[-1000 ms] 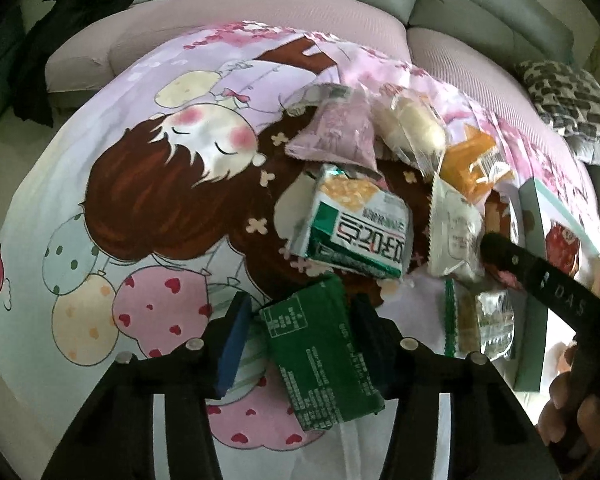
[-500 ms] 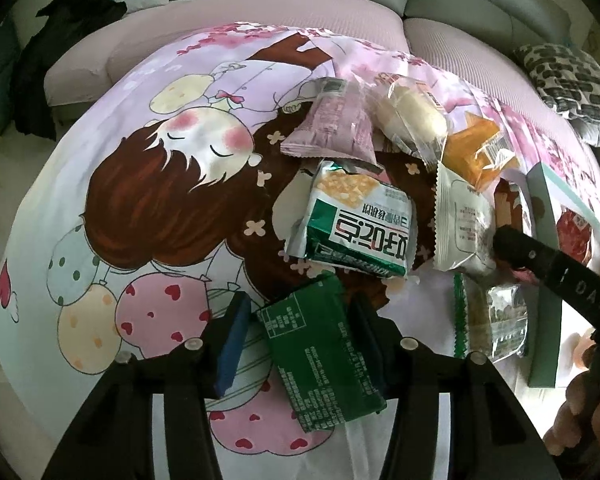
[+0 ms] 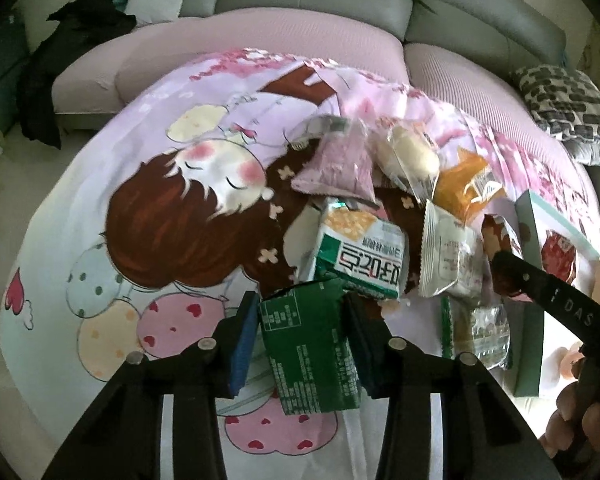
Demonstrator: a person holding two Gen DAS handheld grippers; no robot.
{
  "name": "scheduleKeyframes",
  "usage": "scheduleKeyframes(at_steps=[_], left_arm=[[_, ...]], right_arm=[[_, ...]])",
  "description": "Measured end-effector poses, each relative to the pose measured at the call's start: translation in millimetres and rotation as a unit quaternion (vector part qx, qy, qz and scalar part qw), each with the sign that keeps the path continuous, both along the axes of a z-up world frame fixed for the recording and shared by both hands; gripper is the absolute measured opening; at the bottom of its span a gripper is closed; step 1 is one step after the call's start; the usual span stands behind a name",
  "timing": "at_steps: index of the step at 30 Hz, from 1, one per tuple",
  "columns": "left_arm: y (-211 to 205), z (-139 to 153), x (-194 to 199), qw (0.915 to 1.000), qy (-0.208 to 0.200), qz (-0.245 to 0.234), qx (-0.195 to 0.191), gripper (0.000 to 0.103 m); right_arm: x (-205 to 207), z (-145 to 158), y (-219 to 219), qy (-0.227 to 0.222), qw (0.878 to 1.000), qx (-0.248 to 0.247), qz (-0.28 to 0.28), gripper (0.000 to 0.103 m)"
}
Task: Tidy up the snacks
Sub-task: 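Carry the green box and biscuit pack over the tray and open both tools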
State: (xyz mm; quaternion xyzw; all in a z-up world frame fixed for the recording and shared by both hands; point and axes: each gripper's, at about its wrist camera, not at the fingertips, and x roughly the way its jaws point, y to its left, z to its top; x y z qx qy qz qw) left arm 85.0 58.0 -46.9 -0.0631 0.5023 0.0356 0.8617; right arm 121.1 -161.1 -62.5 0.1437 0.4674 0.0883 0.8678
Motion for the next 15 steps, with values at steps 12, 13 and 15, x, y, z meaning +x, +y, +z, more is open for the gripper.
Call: scheduleKeyframes(at_steps=[12,13,15], left_arm=[[-7.8,31.3,-4.3,0.9985,-0.053,-0.013,0.004,0.043],[-10.4,32.9,-4.1,0.9983,-0.055,-0.017,0.000,0.043],[-16.1,34.8,-2.7,0.9980,-0.058,-0.023,-0.002,0.043]], right_arm=[[-18.0,41.8,-21.0,-0.048,0.998,0.013,-0.024,0.042],[-20.2,44.8,-25.6,-0.051,0.998,0.011,-0.029,0.042],[-24.2,50.4,-35.6,-0.057,0.998,0.008,-0.039,0.042]])
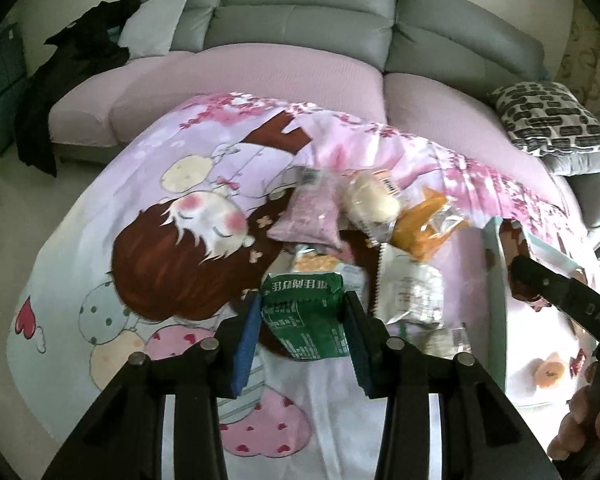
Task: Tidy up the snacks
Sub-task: 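Carry the green box and biscuit pack over the tray and open both tools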
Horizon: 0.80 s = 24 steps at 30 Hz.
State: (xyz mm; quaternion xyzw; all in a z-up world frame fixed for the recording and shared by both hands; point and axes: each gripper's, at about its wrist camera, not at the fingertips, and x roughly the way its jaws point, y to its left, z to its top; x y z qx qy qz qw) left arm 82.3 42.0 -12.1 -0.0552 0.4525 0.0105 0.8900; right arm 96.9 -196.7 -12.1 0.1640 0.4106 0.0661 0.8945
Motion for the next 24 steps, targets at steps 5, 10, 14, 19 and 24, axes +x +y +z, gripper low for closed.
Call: scheduleKeyframes(at_steps=[5,10,14,19,24], left_arm=[[-21.3,8.4,4.1,0.9997,-0.010,-0.022,0.006,0.042],[-47.8,18.5,11.7,0.9986,-0.015,-0.049,0.016,0.042],[-74.0,34.1,19.2,0.9959,-0.032,-0.083,0.016,0.042],[-112.3,49.1,29.3,0.9897,-0.047,-0.129,0.038,0.042],[-151.7,59.4,36.6,0.9819,-0.056,-0.175,0.047,0.042]], right_arm=[[-7.7,11.6,-28.3,-0.011,1.000,0.002,-0.024,0.042],[-15.5,18.1,-69.1,-0.014,0.997,-0.003,-0.071,0.042],[-22.3,19.6,-103.6,-0.014,0.993,0.000,-0.114,0.042],[-36.3,17.9,-148.3,-0.010,0.984,-0.001,-0.176,0.042],[-45.6,16.6,-173.7,-0.007,0.978,0.006,-0.208,0.042]])
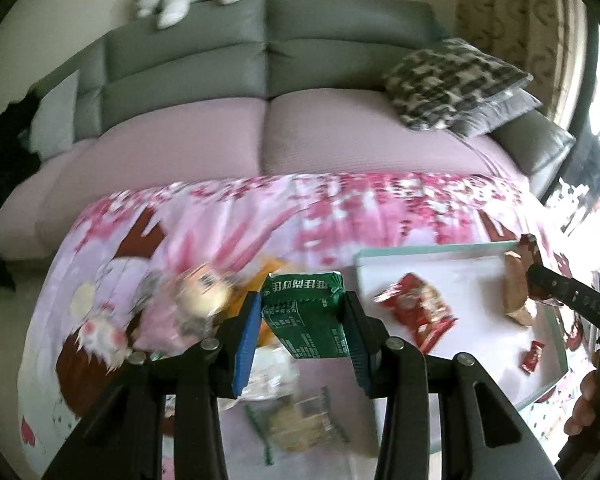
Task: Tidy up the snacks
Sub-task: 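Carry the green box and biscuit pack over the tray and open both tools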
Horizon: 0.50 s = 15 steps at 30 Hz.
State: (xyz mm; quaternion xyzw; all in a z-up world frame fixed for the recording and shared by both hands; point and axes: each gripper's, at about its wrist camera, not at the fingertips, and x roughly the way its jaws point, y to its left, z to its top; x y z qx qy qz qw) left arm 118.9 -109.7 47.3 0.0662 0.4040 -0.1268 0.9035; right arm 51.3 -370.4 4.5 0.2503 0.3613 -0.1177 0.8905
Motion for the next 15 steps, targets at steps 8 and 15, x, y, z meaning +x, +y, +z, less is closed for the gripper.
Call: scheduleKeyframes(at_steps=[8,15], left_arm=[[-71.7,-9.2,0.5,0.9956,0.025,-0.090,0.011,0.042],[-125.8,-39.6,-2.8,0.9855,0.066,-0.153,0.032,0.043]], right_arm=[[-3.5,-6.5,-16.3,0.012,1.000,0.007,-0.015,0.042],[1.6,-21.1,-19.9,0.031,0.999,0.021,-0.010,0.042]])
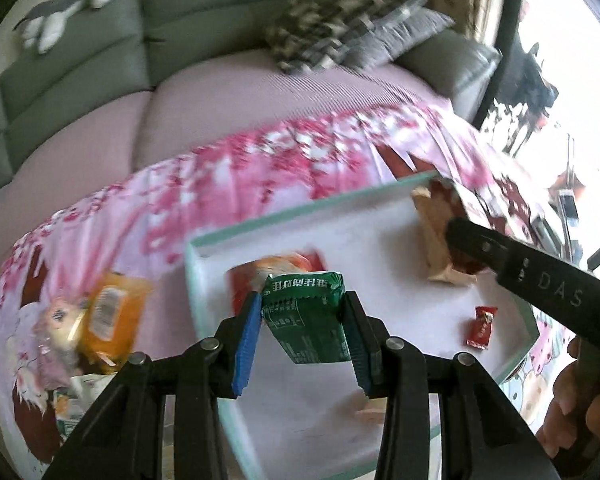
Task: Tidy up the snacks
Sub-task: 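Carry the green box and biscuit pack over the tray and open both tools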
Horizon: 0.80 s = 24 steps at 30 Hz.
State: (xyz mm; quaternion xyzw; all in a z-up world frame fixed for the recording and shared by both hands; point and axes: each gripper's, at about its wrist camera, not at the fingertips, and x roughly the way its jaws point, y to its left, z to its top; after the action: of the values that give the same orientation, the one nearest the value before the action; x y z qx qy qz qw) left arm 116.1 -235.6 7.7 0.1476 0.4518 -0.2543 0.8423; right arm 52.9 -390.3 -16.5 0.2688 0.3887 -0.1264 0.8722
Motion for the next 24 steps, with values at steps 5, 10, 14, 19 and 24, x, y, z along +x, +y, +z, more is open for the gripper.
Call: scheduleKeyframes(at_steps=[5,10,14,19,24], left_arm=[[-14.3,-15.8,1.4,0.9998,0.016,-0.005,0.012,0.043],[-19.2,-22.9,2.7,0.9998,0.016,0.002,0.014,0.043],[-17.8,-26.5,5.0,0.9997,0.019,0.008,0.013,0.044],[-14.2,-25.7,3.7,0.9996,0.021,0.010,0.017,0.045],[-10.6,-20.0,0.0,0.9996,0.018,0.010,0.018,0.045]], right_arm=[[6.8,-10.3,1.3,0.014,1.000,0.010,0.007,0.042],[14.6,-20.7,4.7,0.032,0.999,0.018,0.017,0.043],[16.1,-22.8,7.2,0.038,0.999,0.018,0.022,0.043],[16.8,-21.4,8.1,0.035,0.999,0.018,0.023,0.042],[17.1,-16.7,11.5,0.030,0.999,0.013,0.030,0.042]])
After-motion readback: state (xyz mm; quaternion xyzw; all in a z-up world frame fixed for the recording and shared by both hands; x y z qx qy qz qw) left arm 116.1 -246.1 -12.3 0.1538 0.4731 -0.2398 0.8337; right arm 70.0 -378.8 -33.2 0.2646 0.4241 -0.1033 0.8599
